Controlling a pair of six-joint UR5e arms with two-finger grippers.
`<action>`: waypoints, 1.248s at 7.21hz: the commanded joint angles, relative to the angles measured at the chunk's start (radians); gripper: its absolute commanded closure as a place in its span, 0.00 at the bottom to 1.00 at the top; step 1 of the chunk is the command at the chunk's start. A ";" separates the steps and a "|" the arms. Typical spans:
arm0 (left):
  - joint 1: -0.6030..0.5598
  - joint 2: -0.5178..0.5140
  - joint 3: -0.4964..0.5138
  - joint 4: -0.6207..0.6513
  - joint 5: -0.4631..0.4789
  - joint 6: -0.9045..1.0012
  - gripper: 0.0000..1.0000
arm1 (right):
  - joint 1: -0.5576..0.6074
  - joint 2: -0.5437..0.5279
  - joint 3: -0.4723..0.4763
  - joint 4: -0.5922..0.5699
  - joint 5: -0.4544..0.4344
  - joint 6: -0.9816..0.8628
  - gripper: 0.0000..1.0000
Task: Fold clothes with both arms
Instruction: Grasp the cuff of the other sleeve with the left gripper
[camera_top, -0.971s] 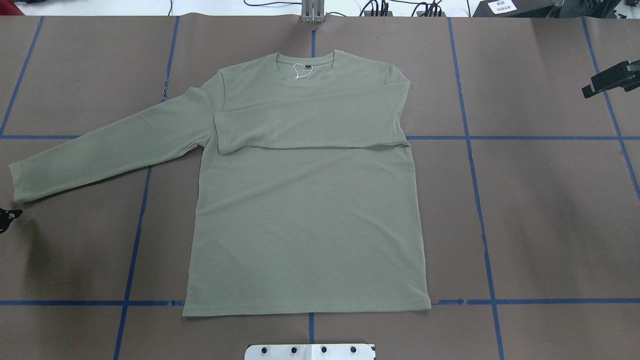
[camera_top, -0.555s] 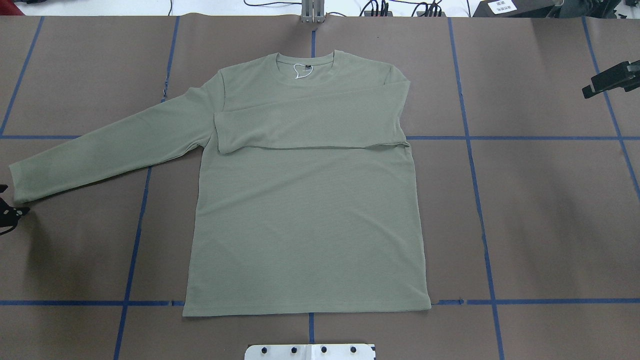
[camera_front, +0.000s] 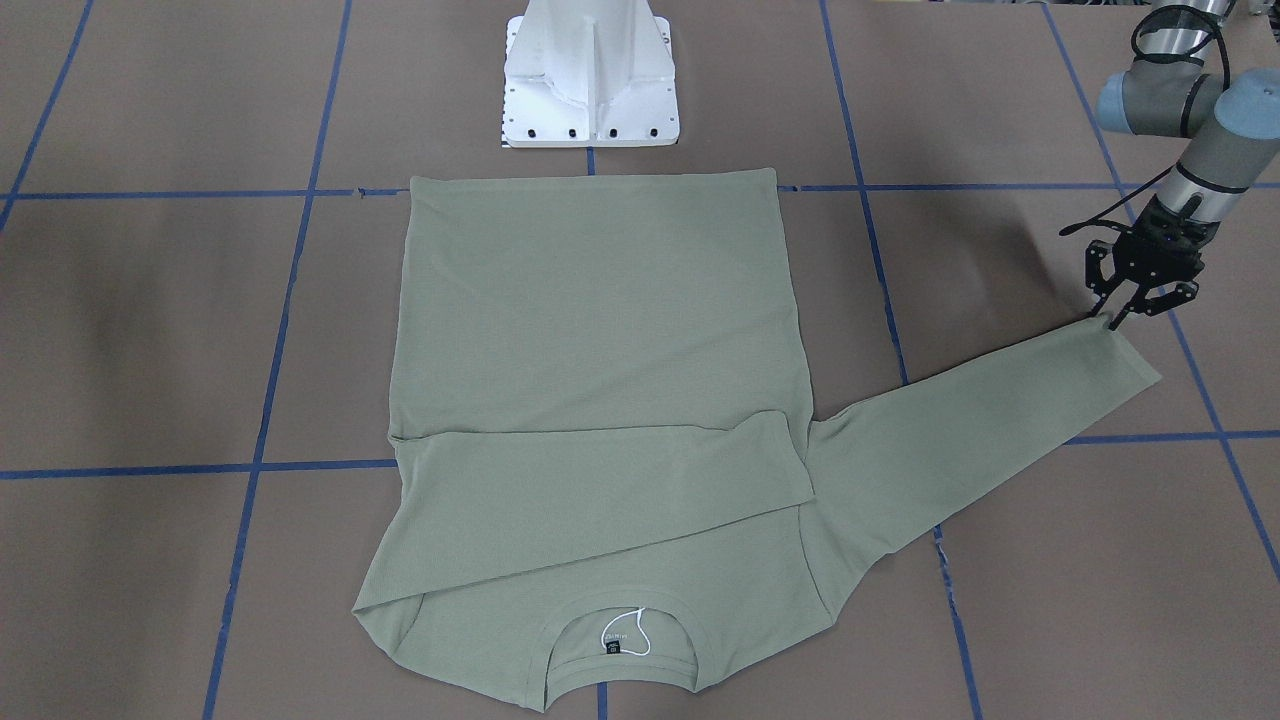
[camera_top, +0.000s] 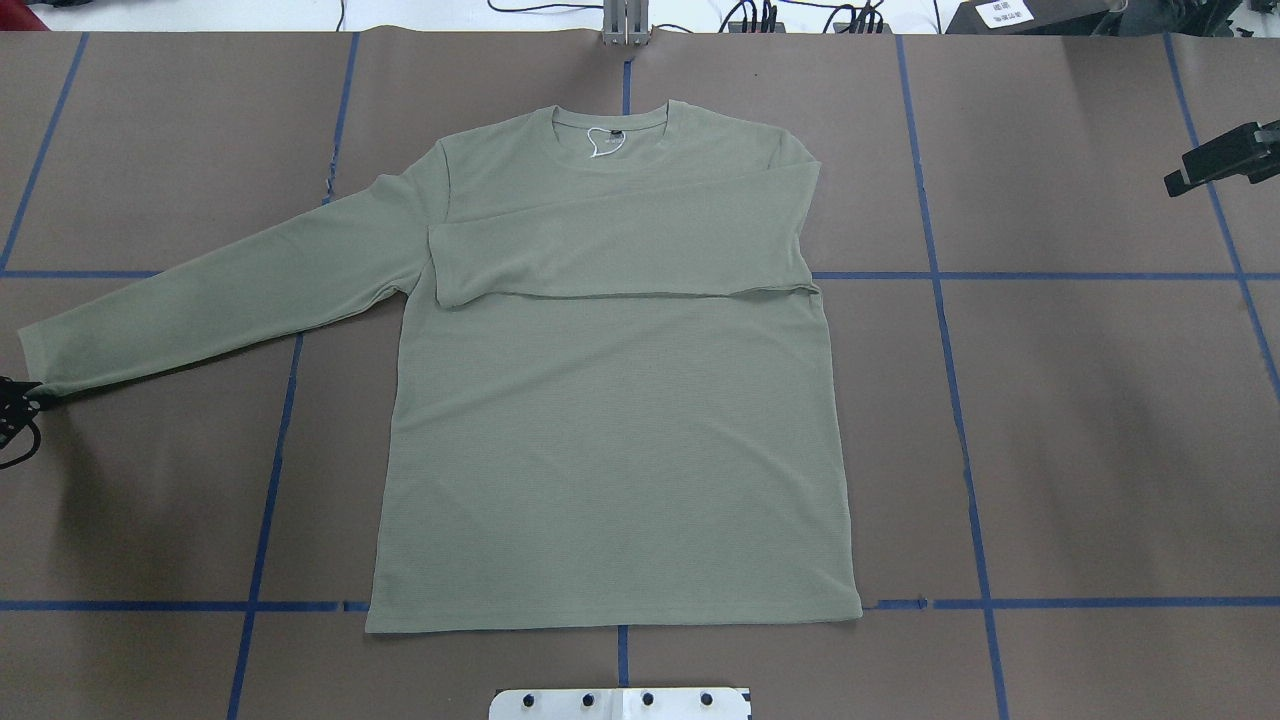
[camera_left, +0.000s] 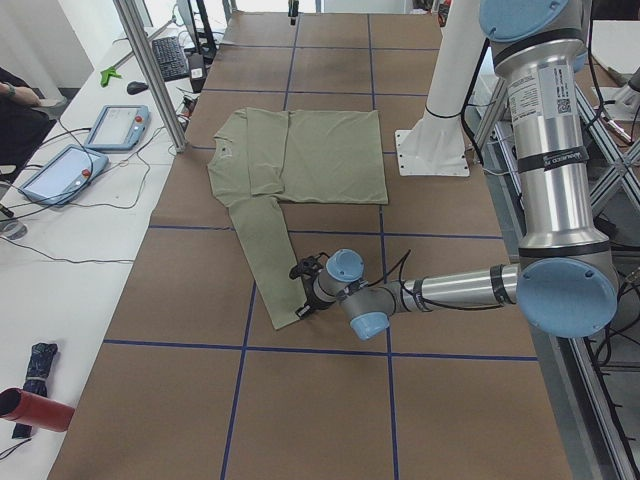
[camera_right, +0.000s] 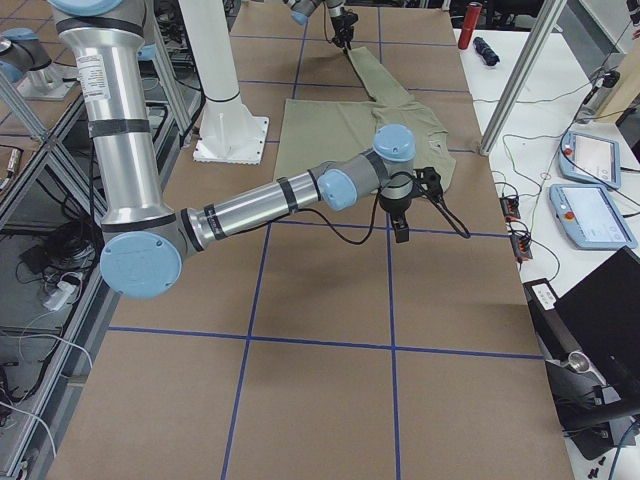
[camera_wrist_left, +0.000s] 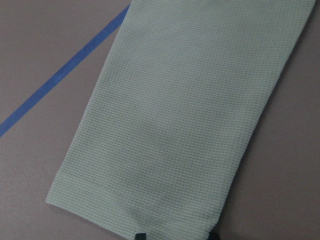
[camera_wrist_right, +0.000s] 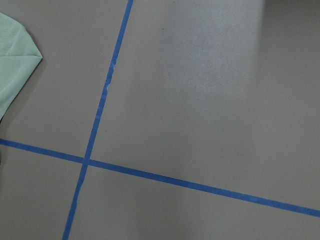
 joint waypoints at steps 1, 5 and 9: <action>-0.003 0.004 -0.019 -0.026 -0.007 -0.005 1.00 | 0.000 0.000 0.000 0.001 -0.001 0.000 0.00; -0.115 -0.188 -0.189 0.269 -0.026 -0.005 1.00 | 0.005 -0.011 -0.005 -0.002 -0.012 -0.001 0.00; -0.101 -0.677 -0.204 0.781 -0.023 -0.184 1.00 | 0.028 -0.046 -0.008 -0.001 -0.020 -0.014 0.00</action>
